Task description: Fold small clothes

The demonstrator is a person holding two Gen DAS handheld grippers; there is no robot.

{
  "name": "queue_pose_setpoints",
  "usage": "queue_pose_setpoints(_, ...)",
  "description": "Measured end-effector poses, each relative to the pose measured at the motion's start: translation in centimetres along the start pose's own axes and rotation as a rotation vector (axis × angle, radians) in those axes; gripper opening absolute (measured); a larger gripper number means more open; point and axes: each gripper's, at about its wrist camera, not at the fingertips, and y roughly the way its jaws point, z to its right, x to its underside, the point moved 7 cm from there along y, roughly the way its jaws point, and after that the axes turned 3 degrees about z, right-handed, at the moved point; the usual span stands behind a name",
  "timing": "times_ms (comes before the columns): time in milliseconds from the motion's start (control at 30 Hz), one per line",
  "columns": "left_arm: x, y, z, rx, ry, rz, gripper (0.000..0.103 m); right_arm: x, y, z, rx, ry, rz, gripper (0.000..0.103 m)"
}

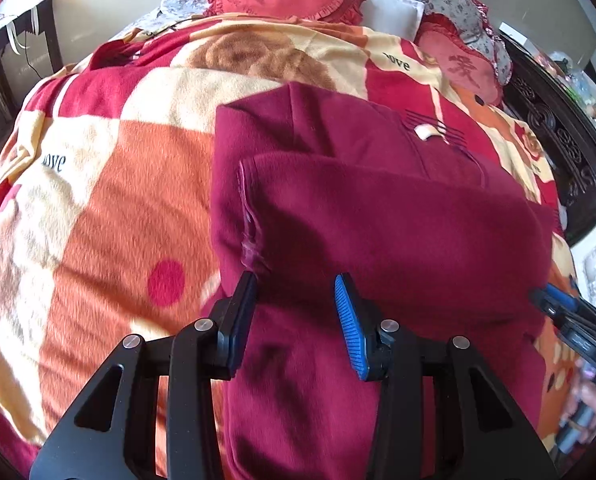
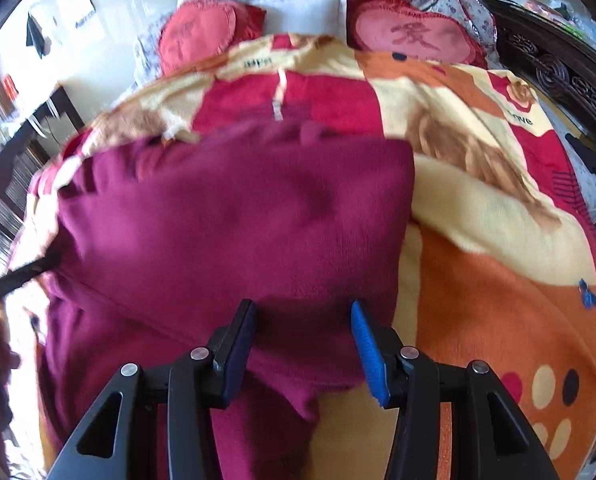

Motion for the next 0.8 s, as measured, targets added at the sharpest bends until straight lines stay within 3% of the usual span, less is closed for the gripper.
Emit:
queue_pose_setpoints(433,5.3,-5.0,0.7,0.064,0.038,-0.034,0.040,2.2,-4.9,-1.7,-0.017,-0.017,0.033,0.050)
queue_pose_setpoints(600,8.0,-6.0,0.7,0.095,0.049,-0.087,0.040,5.0,-6.9,-1.7,-0.039,-0.002,0.010,0.050)
queue_pose_setpoints(800,11.1,-7.3,-0.4,0.109,0.053,-0.118,0.040,10.8,-8.6,0.8,-0.115,0.114,-0.059,0.052)
